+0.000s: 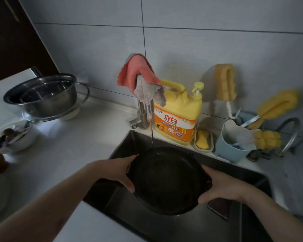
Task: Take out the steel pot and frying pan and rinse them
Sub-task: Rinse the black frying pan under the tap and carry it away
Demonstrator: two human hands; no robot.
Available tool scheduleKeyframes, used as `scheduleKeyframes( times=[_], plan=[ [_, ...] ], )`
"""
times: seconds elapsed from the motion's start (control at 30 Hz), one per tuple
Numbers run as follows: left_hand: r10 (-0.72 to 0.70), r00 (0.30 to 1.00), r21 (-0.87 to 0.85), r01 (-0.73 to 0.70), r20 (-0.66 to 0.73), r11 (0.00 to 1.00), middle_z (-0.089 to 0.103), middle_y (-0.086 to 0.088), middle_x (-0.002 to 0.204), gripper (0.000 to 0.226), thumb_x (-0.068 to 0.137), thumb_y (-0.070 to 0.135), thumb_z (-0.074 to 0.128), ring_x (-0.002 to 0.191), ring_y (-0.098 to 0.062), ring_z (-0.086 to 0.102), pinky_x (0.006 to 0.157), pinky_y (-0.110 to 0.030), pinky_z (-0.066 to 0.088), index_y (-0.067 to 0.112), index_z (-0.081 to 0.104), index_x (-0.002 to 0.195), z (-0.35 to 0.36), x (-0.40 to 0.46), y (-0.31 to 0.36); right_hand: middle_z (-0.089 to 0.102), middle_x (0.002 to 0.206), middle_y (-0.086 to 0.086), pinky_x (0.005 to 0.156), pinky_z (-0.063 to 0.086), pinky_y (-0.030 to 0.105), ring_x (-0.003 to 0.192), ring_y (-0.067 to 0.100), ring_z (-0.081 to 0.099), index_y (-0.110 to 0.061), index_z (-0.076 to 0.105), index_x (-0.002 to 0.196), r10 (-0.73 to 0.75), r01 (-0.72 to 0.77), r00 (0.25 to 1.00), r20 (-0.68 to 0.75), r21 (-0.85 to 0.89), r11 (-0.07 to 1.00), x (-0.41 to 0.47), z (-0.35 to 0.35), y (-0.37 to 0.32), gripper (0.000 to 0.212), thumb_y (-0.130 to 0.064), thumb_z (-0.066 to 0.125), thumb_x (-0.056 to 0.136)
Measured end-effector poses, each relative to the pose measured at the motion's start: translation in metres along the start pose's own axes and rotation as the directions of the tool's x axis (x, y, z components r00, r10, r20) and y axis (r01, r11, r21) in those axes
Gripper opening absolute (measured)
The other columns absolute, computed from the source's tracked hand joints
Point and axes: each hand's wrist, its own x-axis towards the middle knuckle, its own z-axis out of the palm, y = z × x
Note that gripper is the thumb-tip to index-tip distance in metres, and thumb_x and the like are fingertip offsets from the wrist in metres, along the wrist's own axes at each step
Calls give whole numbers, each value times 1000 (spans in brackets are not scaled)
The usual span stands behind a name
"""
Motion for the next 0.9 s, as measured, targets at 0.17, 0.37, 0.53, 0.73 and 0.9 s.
scheduleKeyframes(
  times=[0.17,0.37,0.53,0.73,0.9],
  plan=[
    [-105,993,151,111,-49,982,59,11,126,122,23,68,68,115,-15,56,101,-41,46,46,37,138,-23,-10,-9,64,122,-14,100,50,34,112,5,61,-45,51,128,29,-39,998,56,184,982,7,27,-5,91,-24,94,50],
    [-140,989,294,149,-49,944,38,1,147,122,52,40,91,134,-24,39,110,-44,37,31,18,150,-62,-14,10,56,129,-14,99,51,38,117,9,57,-58,34,132,-67,112,988,-140,342,933,39,87,3,117,-17,96,41],
    [75,995,268,-56,-62,962,30,10,142,133,51,47,89,130,-17,36,107,-37,39,43,-3,147,-76,-24,6,47,135,-21,105,46,35,127,5,47,-65,19,135,-169,278,931,-322,327,903,46,99,-4,126,-27,98,44],
    [214,911,180,-159,-352,971,16,14,149,141,55,49,87,117,-2,38,98,-23,39,47,-25,142,-30,-18,-4,41,146,-22,115,33,39,138,4,37,-47,4,151,-304,405,828,-471,127,905,17,52,-26,138,-34,97,50],
    [205,887,-122,-277,-414,953,13,26,150,143,47,59,86,131,2,29,110,-28,34,52,-20,143,12,1,5,27,153,-17,118,27,39,142,2,25,-47,-6,151,-327,295,861,-389,-143,945,-15,-8,-37,143,-34,93,48]
  ],
)
